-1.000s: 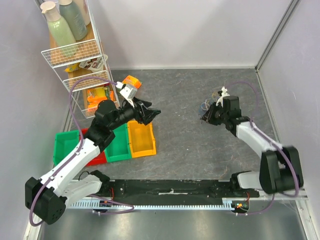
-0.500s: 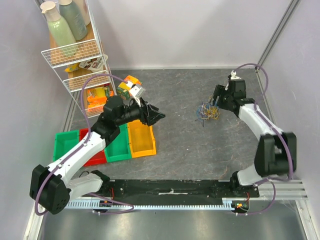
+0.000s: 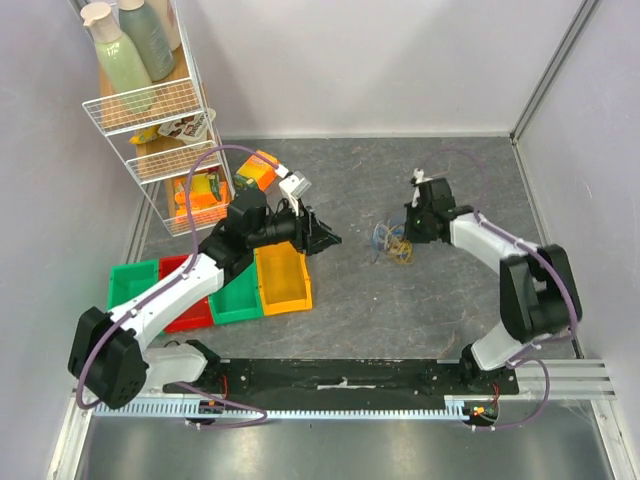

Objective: Untangle the cables

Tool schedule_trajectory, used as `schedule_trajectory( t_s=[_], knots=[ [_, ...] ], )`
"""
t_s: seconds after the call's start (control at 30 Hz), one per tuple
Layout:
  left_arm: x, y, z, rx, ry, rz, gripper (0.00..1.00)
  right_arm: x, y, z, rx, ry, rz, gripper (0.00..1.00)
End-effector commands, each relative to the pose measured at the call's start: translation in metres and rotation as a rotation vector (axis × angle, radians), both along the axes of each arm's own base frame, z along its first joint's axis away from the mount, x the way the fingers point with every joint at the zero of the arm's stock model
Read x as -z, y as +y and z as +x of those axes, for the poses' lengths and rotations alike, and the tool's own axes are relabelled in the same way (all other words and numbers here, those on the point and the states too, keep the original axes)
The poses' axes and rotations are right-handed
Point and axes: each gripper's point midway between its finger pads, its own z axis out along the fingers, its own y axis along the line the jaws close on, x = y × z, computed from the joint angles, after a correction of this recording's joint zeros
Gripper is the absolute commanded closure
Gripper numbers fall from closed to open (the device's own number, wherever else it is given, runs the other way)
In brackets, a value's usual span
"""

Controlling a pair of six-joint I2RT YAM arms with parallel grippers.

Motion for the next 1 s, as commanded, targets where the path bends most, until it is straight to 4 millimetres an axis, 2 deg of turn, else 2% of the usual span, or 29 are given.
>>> schedule_trajectory(
  t_s=[0.0, 0.1, 0.13, 0.2, 0.33, 0.47, 0.6, 0.83, 0.97],
  knots=[
    [-0.003, -0.010, 0.000, 0.020, 0.032, 0.011, 0.40, -0.037, 0.046, -0.057, -0.145, -0.089, 0.091, 1.00],
    [0.015, -0.014, 0.003, 0.016, 0.110, 0.057, 0.36, -0.050, 0.049, -0.089, -0.142, -0.137, 0.155, 1.00],
    [0.018, -0.017, 0.005, 0.016, 0.121, 0.062, 0.34, -0.049, 0.049, -0.097, -0.139, -0.131, 0.172, 1.00],
    [0.036, -0.021, -0.002, 0.043, 0.198, 0.109, 0.34, -0.058, 0.051, -0.109, -0.143, -0.163, 0.215, 1.00],
    [0.051, -0.047, -0.030, 0.172, 0.257, 0.134, 0.34, -0.056, 0.052, -0.119, -0.128, -0.167, 0.253, 1.00],
    [0.069, -0.065, -0.050, 0.233, 0.270, 0.162, 0.27, -0.055, 0.060, -0.122, -0.151, -0.161, 0.291, 1.00],
    [0.084, -0.070, -0.034, 0.161, 0.264, 0.200, 0.27, -0.049, 0.062, -0.127, -0.161, -0.145, 0.292, 1.00],
    [0.111, -0.087, -0.015, 0.135, 0.322, 0.234, 0.40, -0.055, 0.067, -0.134, -0.176, -0.160, 0.328, 1.00],
    [0.124, -0.088, -0.006, 0.111, 0.330, 0.260, 0.45, -0.058, 0.071, -0.138, -0.192, -0.159, 0.345, 1.00]
  ],
)
